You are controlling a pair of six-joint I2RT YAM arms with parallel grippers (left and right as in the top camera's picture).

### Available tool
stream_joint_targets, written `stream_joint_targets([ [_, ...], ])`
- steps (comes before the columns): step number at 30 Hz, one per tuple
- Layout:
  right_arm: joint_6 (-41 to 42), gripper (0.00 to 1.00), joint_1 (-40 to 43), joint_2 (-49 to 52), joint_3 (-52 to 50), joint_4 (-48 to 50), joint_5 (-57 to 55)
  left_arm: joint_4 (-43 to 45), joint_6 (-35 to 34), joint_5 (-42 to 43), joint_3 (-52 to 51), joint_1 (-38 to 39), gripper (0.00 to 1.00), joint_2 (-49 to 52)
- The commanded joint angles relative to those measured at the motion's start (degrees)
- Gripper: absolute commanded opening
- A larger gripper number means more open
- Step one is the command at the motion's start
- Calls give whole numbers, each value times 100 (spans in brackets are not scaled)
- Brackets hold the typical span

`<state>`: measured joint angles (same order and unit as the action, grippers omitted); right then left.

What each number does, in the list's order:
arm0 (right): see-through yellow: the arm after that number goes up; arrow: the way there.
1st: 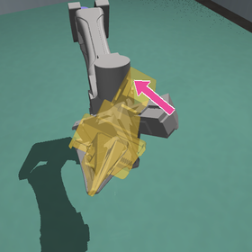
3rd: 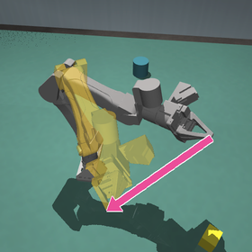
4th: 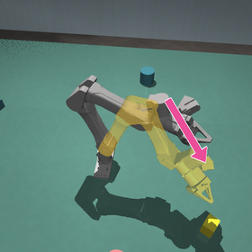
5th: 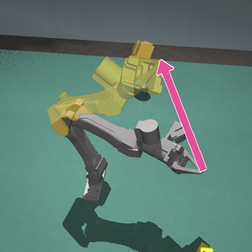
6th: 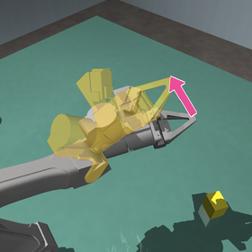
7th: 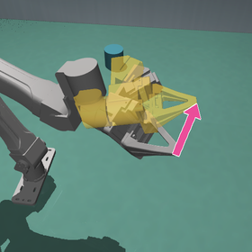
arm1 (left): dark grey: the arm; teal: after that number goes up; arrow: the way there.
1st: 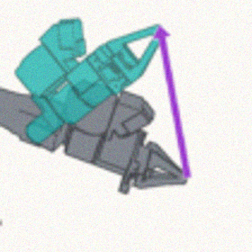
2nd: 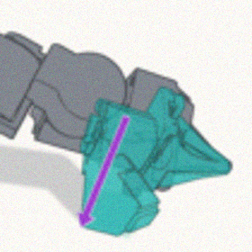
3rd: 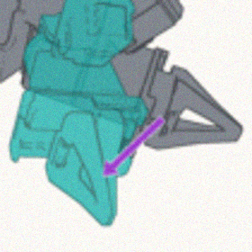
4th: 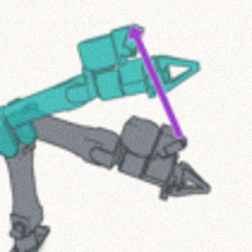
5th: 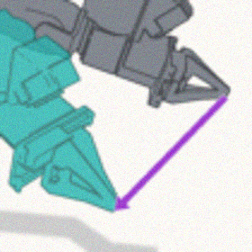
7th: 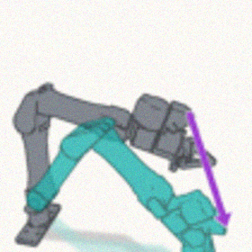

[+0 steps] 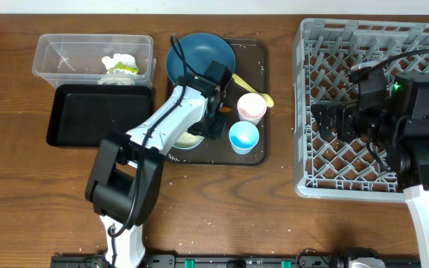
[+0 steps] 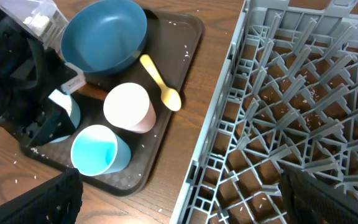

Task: Sort waste into correct bins and load items into the dishwasher rack
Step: 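Grasp rim of light-blue rice bowl with left gripper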

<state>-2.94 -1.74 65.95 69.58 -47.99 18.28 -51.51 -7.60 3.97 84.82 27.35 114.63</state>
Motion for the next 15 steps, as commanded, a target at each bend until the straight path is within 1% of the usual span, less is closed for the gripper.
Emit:
stream_joint_targets([
  [1, 76, 99, 17, 7, 85, -7, 61, 24, 28, -13, -33, 11, 28, 179],
  [4, 76, 99, 17, 7, 85, -2, 61, 63, 26, -13, -33, 11, 27, 223],
  [10, 74, 99, 17, 7, 85, -11, 59, 72, 26, -13, -39, 11, 22, 382],
  [12, 74, 99, 17, 7, 85, -9, 59, 94, 26, -15, -39, 11, 19, 461],
  [15, 74, 99, 17, 7, 85, -11, 59, 111, 26, -15, -39, 11, 10, 520],
])
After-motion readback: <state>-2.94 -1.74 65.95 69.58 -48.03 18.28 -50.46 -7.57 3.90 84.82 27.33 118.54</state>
